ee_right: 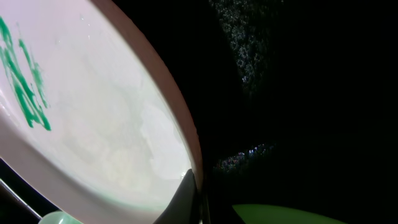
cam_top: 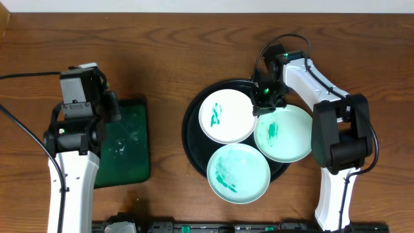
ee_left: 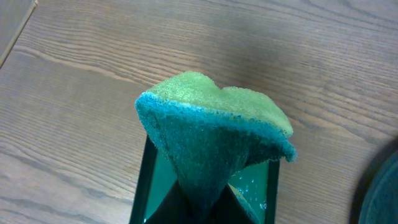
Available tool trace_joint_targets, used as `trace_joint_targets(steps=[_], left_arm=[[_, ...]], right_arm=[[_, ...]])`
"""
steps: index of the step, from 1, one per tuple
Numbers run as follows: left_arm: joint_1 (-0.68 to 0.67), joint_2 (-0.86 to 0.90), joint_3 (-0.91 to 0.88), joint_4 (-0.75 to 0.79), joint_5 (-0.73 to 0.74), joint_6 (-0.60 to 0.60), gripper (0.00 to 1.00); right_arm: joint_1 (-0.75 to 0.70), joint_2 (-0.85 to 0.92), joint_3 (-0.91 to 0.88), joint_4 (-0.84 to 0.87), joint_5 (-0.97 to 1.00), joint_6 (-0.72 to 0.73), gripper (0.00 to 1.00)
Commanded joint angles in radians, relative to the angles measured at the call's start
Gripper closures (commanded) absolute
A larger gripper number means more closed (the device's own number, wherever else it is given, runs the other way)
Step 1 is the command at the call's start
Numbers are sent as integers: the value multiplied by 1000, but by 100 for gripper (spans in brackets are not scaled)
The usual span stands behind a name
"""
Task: Clean dirty plates on tray and stack at the side
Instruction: 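Lift the sponge with the left gripper and carry it toward the pink plate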
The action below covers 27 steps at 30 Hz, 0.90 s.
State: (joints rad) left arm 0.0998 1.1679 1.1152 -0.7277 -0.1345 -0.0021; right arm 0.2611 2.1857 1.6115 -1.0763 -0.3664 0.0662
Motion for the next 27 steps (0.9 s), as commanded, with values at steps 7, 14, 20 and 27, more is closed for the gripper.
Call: trace_joint_targets(steps=[7, 14, 20, 27], left_arm=[[-1, -4, 8, 16, -16, 18, 93], [-1, -4, 8, 17, -16, 19, 93], [-1, -4, 8, 19, -16, 26, 93], [-1, -4, 8, 19, -16, 29, 93]], right_arm=[[-2, 2, 16, -5, -1, -19, 99], [-2, 2, 16, -5, -1, -19, 99], [-2, 2, 16, -1, -1, -19, 99], [-2, 2, 16, -1, -1, -19, 99]])
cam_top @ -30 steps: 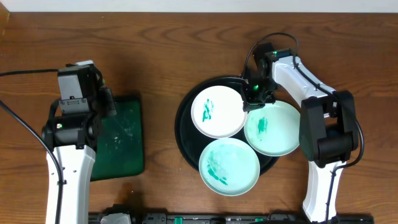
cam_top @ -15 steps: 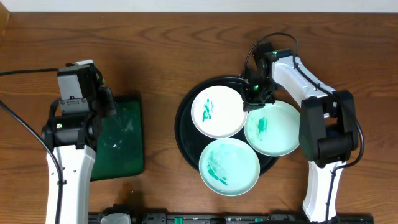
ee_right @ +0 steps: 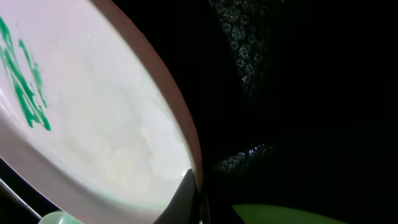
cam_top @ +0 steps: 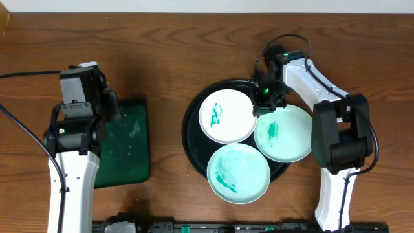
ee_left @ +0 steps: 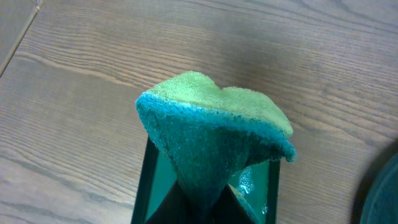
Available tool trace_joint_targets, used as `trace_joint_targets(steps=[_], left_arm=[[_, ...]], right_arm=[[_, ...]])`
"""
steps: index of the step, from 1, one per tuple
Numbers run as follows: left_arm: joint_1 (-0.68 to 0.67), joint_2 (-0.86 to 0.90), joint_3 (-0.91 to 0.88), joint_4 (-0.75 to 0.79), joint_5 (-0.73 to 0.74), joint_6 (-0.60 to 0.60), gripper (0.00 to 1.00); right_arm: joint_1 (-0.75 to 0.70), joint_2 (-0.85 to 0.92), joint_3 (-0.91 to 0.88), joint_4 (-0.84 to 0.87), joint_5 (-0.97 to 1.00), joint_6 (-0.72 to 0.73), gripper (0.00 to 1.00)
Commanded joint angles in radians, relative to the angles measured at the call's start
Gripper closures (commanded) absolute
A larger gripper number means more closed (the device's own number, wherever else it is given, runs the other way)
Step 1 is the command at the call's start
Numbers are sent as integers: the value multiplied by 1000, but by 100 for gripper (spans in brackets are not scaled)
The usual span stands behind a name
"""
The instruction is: Clean dirty plates on tray and stack at the side
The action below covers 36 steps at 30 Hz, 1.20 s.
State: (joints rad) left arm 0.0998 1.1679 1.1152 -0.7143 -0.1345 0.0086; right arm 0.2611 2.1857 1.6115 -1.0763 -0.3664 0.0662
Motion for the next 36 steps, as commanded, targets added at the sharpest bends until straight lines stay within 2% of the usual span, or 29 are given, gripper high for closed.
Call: trace_joint_targets(steps=[1, 10, 13, 19, 25, 30, 36], left_arm=[[-1, -4, 8, 6, -16, 18, 93], [-1, -3, 8, 11, -15, 16, 93], [-1, 13, 8, -21, 20, -34, 92], [-1, 123, 8, -101, 270, -180, 92], [0, 248, 8, -103, 466, -177, 93], [-9, 271, 8, -19, 776, -186, 93], [-110, 327, 8, 63, 831, -299, 93]], right_arm=[[-2, 2, 16, 0, -1, -19, 99], [-2, 2, 16, 1, -1, -19, 99], [-2, 2, 16, 6, -1, -19, 99], [-2, 2, 16, 18, -5, -19, 99], [-2, 2, 16, 10, -5, -19, 99], [-2, 2, 16, 11, -5, -19, 99], [-2, 2, 16, 13, -5, -20, 99]])
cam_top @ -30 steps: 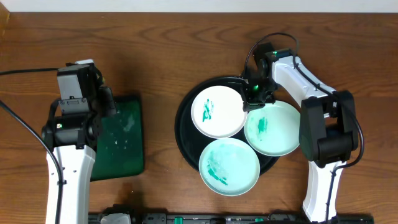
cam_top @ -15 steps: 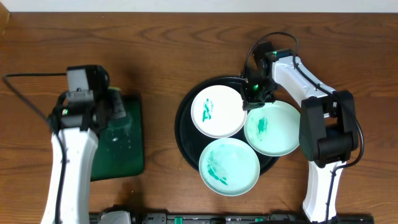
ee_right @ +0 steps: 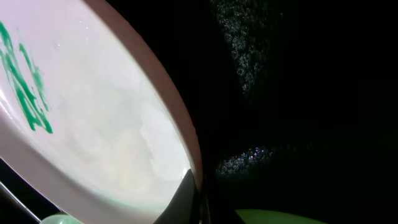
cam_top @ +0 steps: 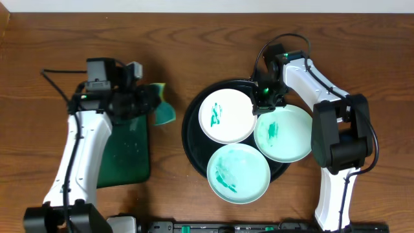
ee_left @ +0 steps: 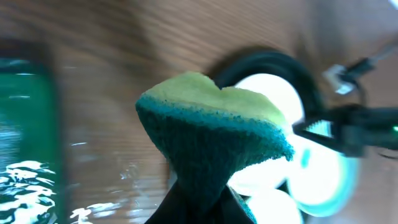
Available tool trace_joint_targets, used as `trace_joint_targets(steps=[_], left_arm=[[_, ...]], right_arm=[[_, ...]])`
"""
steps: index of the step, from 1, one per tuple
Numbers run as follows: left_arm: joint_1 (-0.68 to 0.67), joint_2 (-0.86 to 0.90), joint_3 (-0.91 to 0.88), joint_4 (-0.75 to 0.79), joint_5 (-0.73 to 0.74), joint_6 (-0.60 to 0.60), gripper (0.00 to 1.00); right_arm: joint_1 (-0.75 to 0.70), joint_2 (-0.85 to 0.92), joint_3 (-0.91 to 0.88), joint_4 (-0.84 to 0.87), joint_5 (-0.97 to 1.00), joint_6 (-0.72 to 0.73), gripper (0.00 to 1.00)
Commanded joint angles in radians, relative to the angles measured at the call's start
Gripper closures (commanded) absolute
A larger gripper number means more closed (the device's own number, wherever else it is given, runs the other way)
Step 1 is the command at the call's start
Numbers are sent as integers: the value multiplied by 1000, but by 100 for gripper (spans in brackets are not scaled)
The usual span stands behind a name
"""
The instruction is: Clean dirty plates on tray and stack at the side
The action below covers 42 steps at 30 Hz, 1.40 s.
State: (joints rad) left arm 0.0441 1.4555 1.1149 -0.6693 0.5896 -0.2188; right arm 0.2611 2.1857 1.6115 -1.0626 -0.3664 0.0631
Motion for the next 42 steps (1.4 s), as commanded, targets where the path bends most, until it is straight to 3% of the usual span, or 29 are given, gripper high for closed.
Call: trace_joint_targets(steps=[1, 11, 18, 26, 35, 42], left_arm=[[-79, 57, 9, 27, 108, -76, 93], [-308, 251, 43, 175, 99, -185, 93], [-408, 389, 151, 192, 99, -189, 93], [-428, 502, 193, 267, 99, -271, 93], [-427, 633, 195, 294, 97, -284, 93], [-426, 636, 217, 170, -100, -279, 93]], right_arm=[[-2, 2, 16, -1, -5, -16, 99], [-2, 2, 16, -4, -5, -16, 99], [-2, 2, 16, -4, -5, -16, 99], [-2, 2, 16, -4, -5, -16, 99], [-2, 2, 16, -16, -5, -16, 99], [-2, 2, 16, -23, -5, -16, 99]])
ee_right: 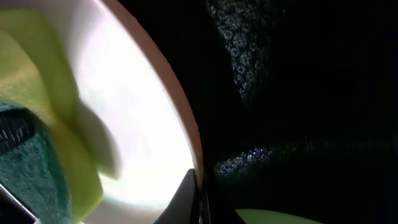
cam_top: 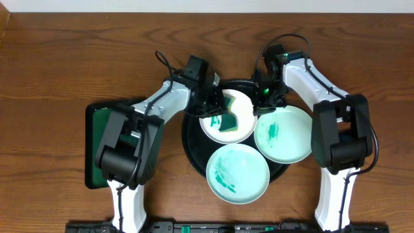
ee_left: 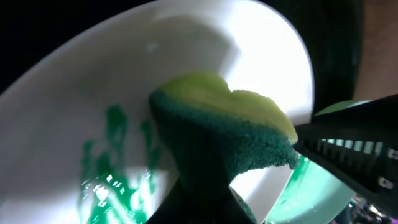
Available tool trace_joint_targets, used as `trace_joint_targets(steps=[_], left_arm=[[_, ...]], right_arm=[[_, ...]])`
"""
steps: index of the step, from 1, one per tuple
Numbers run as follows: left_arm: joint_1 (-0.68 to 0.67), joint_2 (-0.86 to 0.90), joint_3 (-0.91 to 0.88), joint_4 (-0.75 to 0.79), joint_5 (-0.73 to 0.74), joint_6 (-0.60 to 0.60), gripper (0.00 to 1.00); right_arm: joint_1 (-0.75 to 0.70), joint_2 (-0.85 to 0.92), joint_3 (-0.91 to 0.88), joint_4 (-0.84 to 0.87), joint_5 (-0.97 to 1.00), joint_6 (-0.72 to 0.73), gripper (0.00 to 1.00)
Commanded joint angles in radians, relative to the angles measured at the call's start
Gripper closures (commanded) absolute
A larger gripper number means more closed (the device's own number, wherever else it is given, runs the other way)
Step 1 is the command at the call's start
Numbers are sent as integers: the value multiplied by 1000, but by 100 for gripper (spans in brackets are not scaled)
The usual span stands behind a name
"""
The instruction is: Clean dirty plates on tray and stack at the side
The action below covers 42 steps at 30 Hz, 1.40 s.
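Note:
A round black tray [cam_top: 194, 139] holds three plates smeared with green. On the white plate [cam_top: 240, 129] at its upper left rests a green and yellow sponge [cam_top: 224, 114], and my left gripper [cam_top: 208, 109] is shut on that sponge [ee_left: 217, 137]. Green smears [ee_left: 112, 168] show on the plate beside the sponge. My right gripper [cam_top: 264, 97] is shut on the white plate's right rim [ee_right: 186, 134]. A mint plate [cam_top: 284, 134] lies at the right and another mint plate [cam_top: 238, 173] at the front.
A dark green rectangular tray [cam_top: 97, 149] with wet spots lies on the wooden table at the left. Both arms reach over the black tray from either side.
My left gripper has moved right with the sponge, from above the table beside the green tray onto the white plate. The right gripper keeps its hold on the plate's rim.
At first my left gripper held the sponge over the green tray at the far left while the right gripper held the white plate's rim. Later the sponge was between the trays. Now it rests on the white plate, which has stayed in place.

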State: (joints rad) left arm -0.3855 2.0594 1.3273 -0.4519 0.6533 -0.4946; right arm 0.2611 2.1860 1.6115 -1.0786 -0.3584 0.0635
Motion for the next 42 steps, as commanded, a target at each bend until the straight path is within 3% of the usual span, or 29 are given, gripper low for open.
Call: trace_joint_targets(steps=[1, 6, 12, 17, 22, 32, 42], left_arm=[[3, 32, 13, -77, -196, 3, 92], [3, 32, 81, -241, -391, 8, 93], [2, 32, 160, -349, -494, 14, 93], [-13, 32, 183, -315, -360, 92, 93], [-64, 32, 184, -264, -236, 97, 93], [-163, 32, 184, -201, -172, 51, 93], [-119, 34, 184, -112, -167, -58, 93]], right_arm=[[-2, 1, 16, -7, -13, -17, 99], [-2, 1, 16, -6, -13, -17, 99], [-2, 1, 16, -6, -13, -17, 99], [-2, 1, 16, -6, -13, -17, 99], [-2, 1, 16, -4, -13, -17, 99], [1, 1, 16, -6, -13, -17, 99], [1, 1, 16, -14, -13, -17, 99]])
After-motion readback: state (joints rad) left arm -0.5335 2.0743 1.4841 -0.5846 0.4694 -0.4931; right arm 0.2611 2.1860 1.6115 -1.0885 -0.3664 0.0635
